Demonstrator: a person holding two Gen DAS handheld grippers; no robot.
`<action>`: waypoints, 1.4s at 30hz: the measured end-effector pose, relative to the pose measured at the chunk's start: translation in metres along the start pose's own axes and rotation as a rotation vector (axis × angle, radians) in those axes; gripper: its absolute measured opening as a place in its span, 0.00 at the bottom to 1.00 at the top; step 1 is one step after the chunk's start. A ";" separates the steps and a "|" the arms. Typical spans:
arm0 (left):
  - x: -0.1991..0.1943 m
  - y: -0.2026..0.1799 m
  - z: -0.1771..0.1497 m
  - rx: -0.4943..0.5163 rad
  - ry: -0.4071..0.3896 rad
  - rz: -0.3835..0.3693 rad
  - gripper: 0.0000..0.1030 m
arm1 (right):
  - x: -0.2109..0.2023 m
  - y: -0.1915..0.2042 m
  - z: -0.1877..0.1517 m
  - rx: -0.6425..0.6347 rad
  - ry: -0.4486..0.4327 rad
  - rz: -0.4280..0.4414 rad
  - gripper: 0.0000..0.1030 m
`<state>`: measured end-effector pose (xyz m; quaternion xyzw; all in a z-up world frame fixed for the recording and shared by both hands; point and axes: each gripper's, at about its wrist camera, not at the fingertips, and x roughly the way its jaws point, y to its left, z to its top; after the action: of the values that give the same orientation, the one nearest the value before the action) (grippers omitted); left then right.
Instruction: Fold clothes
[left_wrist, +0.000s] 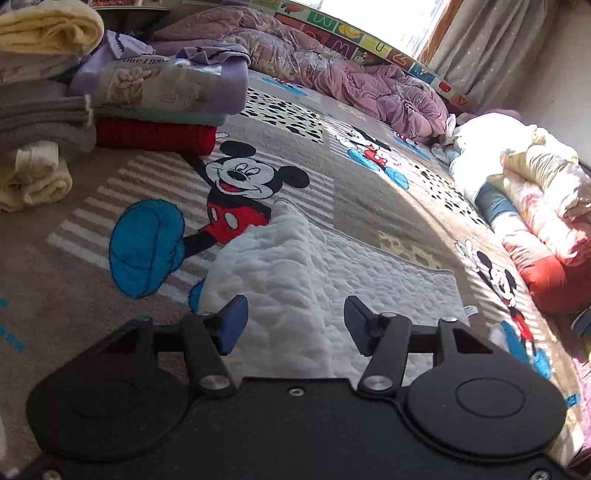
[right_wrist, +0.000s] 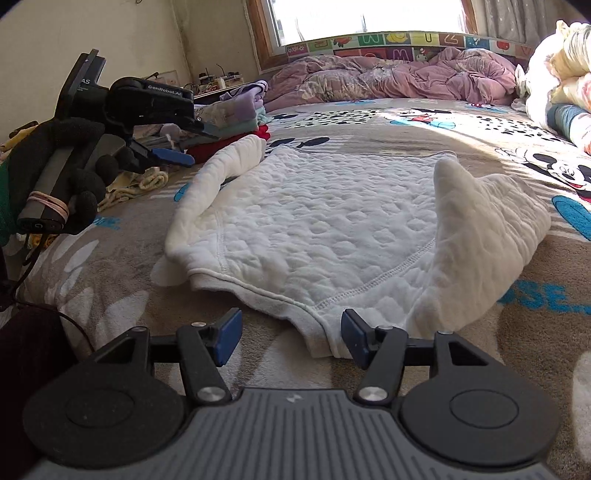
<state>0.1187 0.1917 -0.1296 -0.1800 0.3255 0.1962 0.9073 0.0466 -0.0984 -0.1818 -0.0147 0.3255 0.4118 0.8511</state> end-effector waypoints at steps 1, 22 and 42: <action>0.003 -0.003 -0.008 0.045 -0.002 0.058 0.46 | 0.000 -0.003 -0.002 0.024 -0.004 -0.003 0.58; -0.096 0.166 -0.104 -0.610 -0.036 -0.034 0.58 | -0.037 -0.090 -0.017 0.548 -0.220 0.024 0.64; -0.074 0.209 -0.094 -0.618 -0.018 0.039 0.22 | 0.001 -0.199 -0.007 0.956 -0.337 0.037 0.68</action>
<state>-0.0820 0.3101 -0.1900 -0.4392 0.2456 0.3048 0.8086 0.1846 -0.2316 -0.2366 0.4490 0.3362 0.2282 0.7958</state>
